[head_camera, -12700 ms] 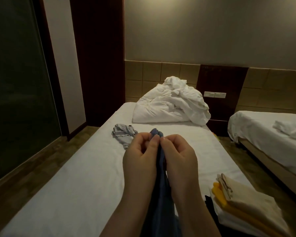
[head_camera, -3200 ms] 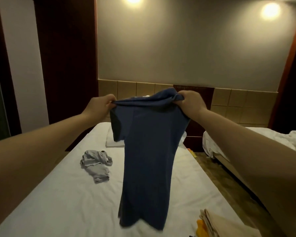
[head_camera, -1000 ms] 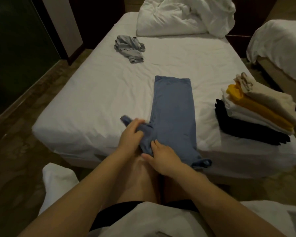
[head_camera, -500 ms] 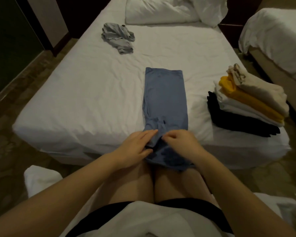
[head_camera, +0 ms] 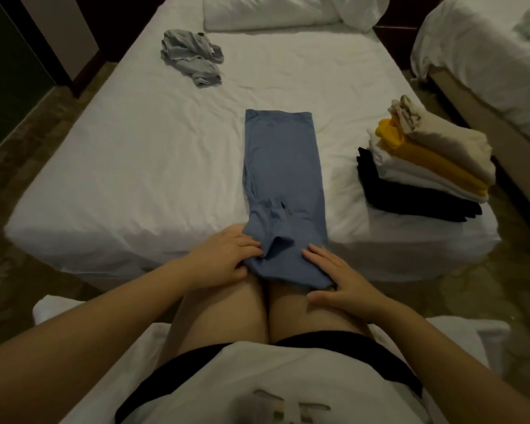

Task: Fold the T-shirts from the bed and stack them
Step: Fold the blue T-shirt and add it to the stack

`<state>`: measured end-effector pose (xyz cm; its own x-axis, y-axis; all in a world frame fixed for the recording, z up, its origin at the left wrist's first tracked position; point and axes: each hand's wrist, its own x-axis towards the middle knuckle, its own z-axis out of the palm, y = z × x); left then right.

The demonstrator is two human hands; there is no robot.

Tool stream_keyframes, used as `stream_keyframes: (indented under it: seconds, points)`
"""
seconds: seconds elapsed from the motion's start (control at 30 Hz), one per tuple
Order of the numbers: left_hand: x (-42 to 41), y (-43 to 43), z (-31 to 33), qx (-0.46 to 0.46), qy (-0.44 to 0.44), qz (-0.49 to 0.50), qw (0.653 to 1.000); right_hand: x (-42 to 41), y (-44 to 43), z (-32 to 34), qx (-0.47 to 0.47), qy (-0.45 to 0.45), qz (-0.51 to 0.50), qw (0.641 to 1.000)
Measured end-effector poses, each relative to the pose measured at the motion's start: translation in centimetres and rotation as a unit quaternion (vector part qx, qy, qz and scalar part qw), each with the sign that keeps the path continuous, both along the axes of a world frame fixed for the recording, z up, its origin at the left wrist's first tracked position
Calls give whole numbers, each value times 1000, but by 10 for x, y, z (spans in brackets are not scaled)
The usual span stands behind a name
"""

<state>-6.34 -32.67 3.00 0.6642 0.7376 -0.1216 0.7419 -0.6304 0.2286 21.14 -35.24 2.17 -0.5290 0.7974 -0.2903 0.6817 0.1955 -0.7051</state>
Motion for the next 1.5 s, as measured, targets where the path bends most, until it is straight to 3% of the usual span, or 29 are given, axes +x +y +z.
stream_keyframes:
  seconds: [0.17,0.33,0.5,0.67,0.8,0.9,1.0,1.13,1.27,1.4,1.5]
  points:
    - [10,8,-12,7,27,-9,1000,-1,7,0,-12,44,-61,997]
    - [2,3,2,-31,-42,5,999,6,15,0,97,31,-118,988]
    - [-2,15,20,-114,-146,103,977,2,43,33,67,43,-136,987]
    - [-1,73,37,-257,-175,176,934,-1,121,56,14,44,-136,990]
    - [-12,144,43,-467,-239,230,820,-4,197,61,-23,12,-119,993]
    - [-12,214,47,-543,-310,286,726,-12,270,59,-18,4,-148,989]
    - [-6,292,40,-519,-414,389,639,-25,354,49,10,4,-212,977]
    - [-7,381,2,-484,-447,477,581,-48,451,13,18,-51,-236,970]
    - [-13,411,-40,-496,-446,530,524,-58,494,-34,-15,-91,-205,974]
    - [-13,393,-61,-546,-604,454,361,-46,497,-62,-70,22,-260,963]
    - [-11,367,-63,-552,-643,411,336,-38,491,-59,-139,149,-307,930]
